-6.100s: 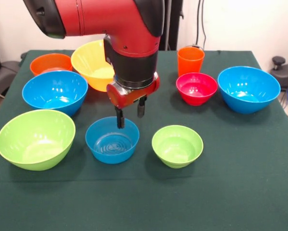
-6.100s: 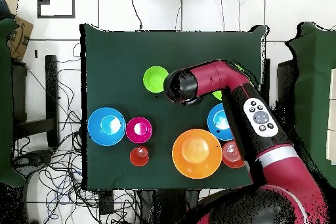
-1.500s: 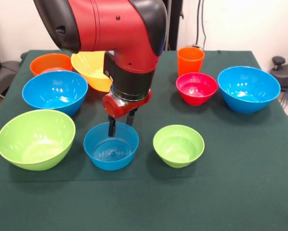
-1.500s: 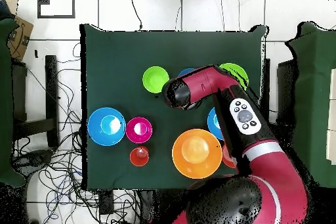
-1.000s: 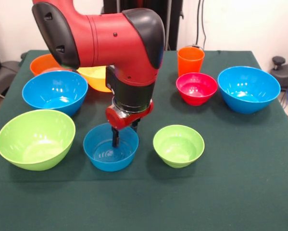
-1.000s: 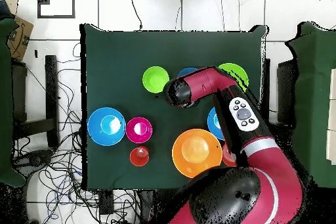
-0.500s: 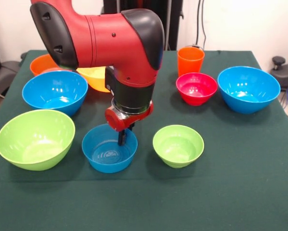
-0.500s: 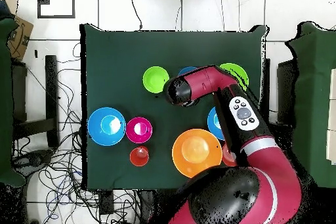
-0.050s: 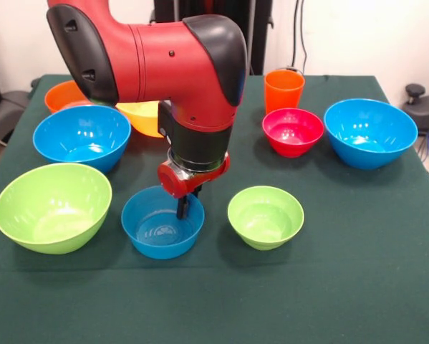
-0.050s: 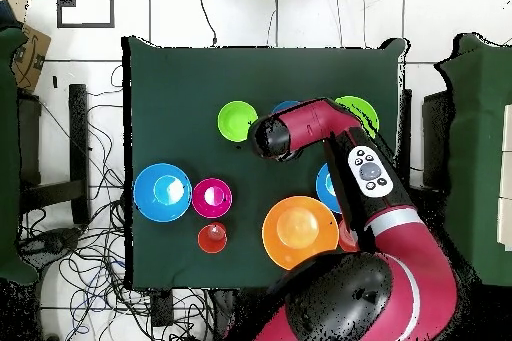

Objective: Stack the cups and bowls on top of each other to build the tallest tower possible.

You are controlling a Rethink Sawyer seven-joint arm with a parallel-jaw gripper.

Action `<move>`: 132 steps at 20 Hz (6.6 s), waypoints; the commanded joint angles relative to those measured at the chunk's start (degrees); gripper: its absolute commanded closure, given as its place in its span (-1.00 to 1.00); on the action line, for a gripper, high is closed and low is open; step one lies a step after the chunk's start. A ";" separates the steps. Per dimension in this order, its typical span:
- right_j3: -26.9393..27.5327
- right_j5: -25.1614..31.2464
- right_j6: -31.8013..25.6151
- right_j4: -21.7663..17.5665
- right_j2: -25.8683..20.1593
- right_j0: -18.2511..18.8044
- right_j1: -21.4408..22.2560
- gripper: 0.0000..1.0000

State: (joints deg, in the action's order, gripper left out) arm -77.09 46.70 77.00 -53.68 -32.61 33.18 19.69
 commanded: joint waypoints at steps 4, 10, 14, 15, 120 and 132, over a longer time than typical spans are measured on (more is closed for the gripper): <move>1.96 -5.00 -5.04 -3.27 1.85 -0.70 -6.17 1.00; -1.27 -5.51 -3.87 -2.47 1.95 -0.22 -2.59 1.00; -4.07 -6.71 -2.03 -3.04 2.87 -0.45 0.95 1.00; -4.56 -7.36 -1.37 -3.46 3.27 -0.60 1.40 1.00; -1.86 -12.60 19.35 17.06 21.80 -27.70 8.53 1.00; -1.26 -18.03 23.67 18.98 21.32 -28.83 6.90 1.00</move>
State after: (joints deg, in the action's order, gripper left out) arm -81.16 31.32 91.90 -36.48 -10.21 5.64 30.50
